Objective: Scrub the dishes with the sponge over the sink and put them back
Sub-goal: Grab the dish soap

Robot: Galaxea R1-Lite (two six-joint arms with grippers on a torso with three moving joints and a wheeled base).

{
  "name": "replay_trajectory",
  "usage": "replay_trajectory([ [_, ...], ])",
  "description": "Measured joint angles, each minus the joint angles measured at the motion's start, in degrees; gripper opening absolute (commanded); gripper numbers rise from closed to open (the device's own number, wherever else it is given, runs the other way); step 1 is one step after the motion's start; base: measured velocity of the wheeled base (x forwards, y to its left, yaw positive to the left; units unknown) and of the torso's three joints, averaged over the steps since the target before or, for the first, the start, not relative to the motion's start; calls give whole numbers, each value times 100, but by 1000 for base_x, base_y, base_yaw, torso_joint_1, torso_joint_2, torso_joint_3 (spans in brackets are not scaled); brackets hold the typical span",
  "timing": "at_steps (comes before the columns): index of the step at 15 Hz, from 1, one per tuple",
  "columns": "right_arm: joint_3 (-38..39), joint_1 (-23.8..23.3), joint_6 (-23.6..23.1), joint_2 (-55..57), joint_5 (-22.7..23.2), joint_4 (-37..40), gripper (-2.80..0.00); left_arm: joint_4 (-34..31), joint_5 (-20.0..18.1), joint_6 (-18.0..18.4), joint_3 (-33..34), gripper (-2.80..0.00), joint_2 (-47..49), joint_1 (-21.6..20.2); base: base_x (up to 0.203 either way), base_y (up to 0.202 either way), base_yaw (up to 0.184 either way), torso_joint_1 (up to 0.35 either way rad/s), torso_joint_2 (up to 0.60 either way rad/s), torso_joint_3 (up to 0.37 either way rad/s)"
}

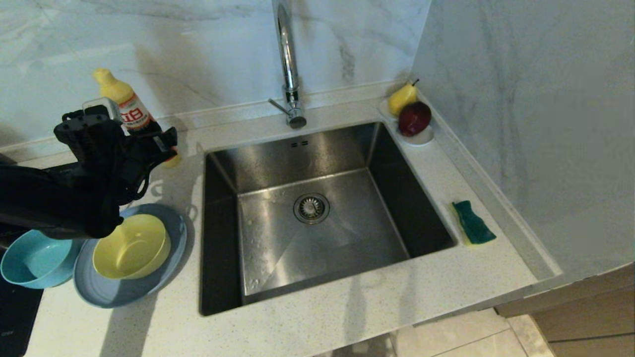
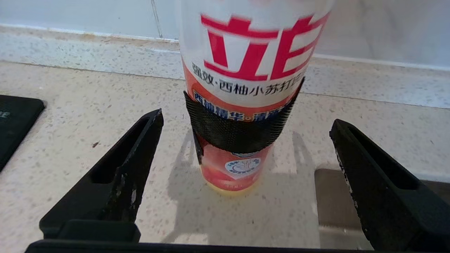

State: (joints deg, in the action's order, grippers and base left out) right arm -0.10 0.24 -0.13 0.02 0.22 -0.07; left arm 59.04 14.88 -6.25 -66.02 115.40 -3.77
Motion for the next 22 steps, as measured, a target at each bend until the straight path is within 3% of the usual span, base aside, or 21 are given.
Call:
replay_trajectory([
  [7,0,0,-2,0,2,-2,-280,204,42,-11,-421,0,464,-6,0,0,0,0,0,0],
  [22,0,0,-1,0,0,0,-280,50,124,2,-1967,0,1517,-15,0,0,0,0,0,0],
])
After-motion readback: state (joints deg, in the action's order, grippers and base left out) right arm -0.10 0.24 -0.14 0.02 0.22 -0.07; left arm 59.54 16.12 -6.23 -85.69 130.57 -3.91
